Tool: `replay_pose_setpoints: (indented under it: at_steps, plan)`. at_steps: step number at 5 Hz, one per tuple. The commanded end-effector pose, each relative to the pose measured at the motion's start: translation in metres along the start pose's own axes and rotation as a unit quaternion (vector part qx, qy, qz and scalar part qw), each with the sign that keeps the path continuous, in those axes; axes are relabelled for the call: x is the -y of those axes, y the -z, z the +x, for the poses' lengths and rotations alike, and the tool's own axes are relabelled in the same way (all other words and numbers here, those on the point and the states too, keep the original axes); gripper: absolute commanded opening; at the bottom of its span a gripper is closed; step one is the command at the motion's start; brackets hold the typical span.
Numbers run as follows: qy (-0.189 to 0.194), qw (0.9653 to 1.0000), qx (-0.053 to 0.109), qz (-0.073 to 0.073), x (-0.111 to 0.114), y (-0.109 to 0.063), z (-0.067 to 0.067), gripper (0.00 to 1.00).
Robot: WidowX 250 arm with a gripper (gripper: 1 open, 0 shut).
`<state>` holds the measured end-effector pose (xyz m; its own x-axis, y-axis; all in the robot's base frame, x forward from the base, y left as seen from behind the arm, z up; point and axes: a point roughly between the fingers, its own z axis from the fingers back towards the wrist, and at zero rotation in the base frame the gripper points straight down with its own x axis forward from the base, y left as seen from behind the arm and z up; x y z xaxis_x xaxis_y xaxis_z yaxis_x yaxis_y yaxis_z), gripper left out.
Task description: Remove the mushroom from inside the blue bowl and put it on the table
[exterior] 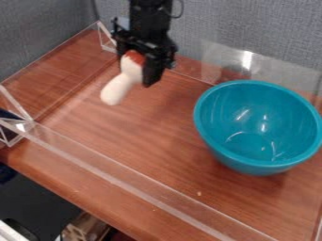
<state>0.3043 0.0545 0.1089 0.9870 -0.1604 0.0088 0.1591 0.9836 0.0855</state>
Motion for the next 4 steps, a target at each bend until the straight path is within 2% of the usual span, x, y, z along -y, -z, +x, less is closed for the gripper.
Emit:
replay_pose_setpoints:
  at_steps: [1, 3, 4]
  plan:
    - [-0.010, 0.9998, 0.016, 0.007, -0.012, 0.000, -0.002, 0.00]
    - [-0.013, 0.9999, -0.005, 0.000, -0.019, 0.038, -0.007, 0.00]
    - [-0.010, 0.9999, -0.008, -0.003, -0.018, 0.055, -0.002, 0.00]
